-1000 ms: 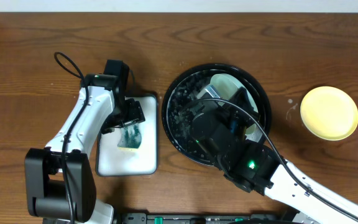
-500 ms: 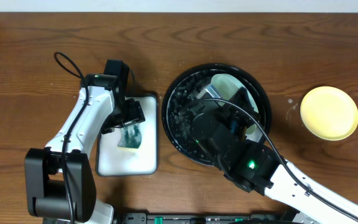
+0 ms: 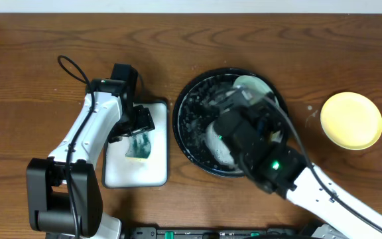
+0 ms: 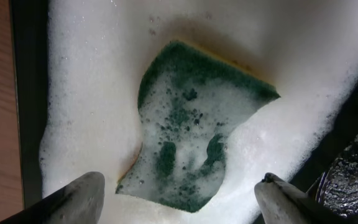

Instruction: Clean dirty plates on tray and stack at the side

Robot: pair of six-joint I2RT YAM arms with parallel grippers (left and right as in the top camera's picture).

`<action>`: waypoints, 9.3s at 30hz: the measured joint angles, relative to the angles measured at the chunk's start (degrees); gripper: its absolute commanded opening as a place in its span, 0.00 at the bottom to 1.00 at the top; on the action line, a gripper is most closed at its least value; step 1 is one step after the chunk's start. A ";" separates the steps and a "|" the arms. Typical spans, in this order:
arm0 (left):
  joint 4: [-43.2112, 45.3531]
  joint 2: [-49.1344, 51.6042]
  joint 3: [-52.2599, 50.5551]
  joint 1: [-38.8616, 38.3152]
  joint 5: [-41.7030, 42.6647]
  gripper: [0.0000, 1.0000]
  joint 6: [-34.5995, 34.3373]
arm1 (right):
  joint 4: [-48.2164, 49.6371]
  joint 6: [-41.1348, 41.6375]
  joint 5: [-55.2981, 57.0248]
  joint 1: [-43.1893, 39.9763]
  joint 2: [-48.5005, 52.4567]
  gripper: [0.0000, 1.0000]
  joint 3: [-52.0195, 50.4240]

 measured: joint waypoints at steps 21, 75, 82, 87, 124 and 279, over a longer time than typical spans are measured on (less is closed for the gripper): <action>0.02 0.00 0.00 0.00 0.00 0.83 -0.02 | -2.54 29.51 -73.11 -74.73 2.27 0.01 0.00; 0.02 0.00 0.00 0.00 0.00 0.83 -0.02 | -14.64 23.02 -72.30 -40.35 -5.86 0.99 0.39; 0.02 0.00 0.00 0.00 0.00 0.83 -0.02 | -14.67 24.17 -72.19 -40.35 -5.86 0.99 0.39; 0.02 0.00 0.00 0.00 0.00 0.83 0.00 | -14.84 24.68 -72.19 -40.35 -5.86 0.99 0.39; 0.00 -0.02 0.00 0.00 0.00 0.83 0.00 | 23.41 21.00 -64.24 -40.33 -71.82 0.99 -50.51; 55.49 -95.78 -66.93 1.36 -6.82 0.83 8.57 | 26.88 20.61 -63.41 -40.33 -71.73 0.99 -57.33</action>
